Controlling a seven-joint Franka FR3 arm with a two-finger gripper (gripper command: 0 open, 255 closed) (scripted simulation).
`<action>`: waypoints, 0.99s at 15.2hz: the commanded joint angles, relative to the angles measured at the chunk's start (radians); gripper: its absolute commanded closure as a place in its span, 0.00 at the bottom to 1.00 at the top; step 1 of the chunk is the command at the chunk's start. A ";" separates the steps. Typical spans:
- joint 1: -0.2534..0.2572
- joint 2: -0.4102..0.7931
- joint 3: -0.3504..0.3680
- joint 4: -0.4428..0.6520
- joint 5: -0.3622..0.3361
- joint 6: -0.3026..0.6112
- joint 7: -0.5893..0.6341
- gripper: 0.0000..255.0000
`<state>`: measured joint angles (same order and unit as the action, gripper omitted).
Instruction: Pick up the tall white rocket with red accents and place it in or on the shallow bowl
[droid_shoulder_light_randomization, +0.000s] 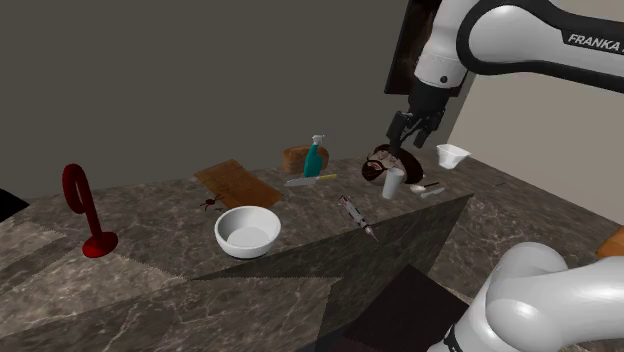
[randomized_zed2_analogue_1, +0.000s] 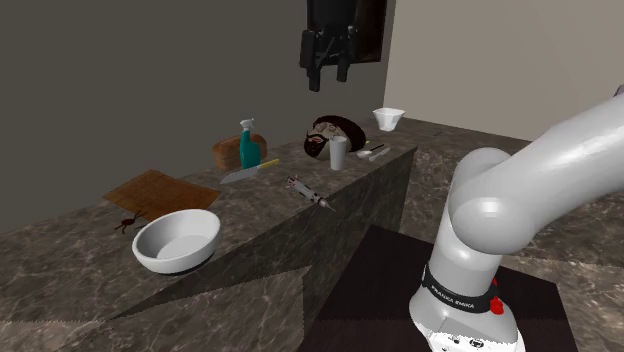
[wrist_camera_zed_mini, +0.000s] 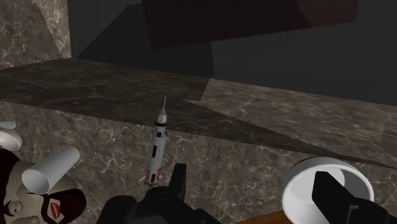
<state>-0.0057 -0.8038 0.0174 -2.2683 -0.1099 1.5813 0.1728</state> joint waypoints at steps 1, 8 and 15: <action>0.000 0.000 0.000 0.000 0.000 0.000 0.000 0.00; -0.027 0.074 -0.077 -0.148 -0.047 0.218 -0.045 0.00; -0.057 0.219 -0.156 -0.235 -0.090 0.448 -0.089 0.00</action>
<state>-0.0585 -0.6117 -0.1278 -2.4951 -0.1938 1.9913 0.0894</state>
